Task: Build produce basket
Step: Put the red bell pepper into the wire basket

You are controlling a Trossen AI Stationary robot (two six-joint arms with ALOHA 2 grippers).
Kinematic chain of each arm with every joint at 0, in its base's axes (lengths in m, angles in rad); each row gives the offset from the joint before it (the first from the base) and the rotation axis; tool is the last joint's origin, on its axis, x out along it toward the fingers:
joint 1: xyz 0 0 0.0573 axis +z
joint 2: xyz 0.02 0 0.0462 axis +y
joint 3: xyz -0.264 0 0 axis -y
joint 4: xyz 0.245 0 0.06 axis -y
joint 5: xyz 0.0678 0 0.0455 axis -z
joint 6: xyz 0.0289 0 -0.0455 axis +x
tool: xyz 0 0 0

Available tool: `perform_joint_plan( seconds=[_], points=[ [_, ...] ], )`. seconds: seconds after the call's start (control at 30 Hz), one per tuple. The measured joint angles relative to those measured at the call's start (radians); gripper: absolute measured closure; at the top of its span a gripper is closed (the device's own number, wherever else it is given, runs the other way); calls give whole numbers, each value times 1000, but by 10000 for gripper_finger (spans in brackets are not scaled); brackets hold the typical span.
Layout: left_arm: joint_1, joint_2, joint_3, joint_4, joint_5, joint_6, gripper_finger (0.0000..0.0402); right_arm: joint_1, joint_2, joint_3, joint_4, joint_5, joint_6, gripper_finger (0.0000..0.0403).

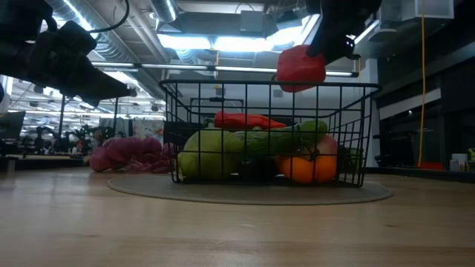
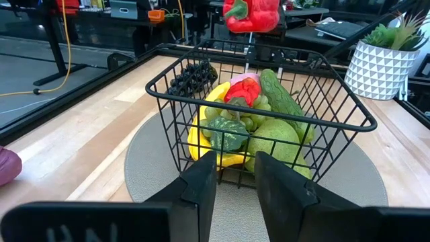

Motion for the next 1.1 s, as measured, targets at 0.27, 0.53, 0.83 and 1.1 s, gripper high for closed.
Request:
perform_joint_plan(
  seconds=[0.27, 0.53, 0.83, 1.1],
  points=[
    [0, 0, 0, 0, 0, 0, 305, 0, 0, 0, -7, 0, -24, 84],
    [0, 0, 0, 0, 0, 0, 305, 0, 0, 0, -9, 48, -22, 81],
    [0, 0, 0, 0, 0, 0, 305, -1, 0, 0, -58, 288, -24, 81],
    [0, 0, 0, 0, 0, 0, 305, -28, 0, 0, -181, 274, 61, 81]
  ],
)
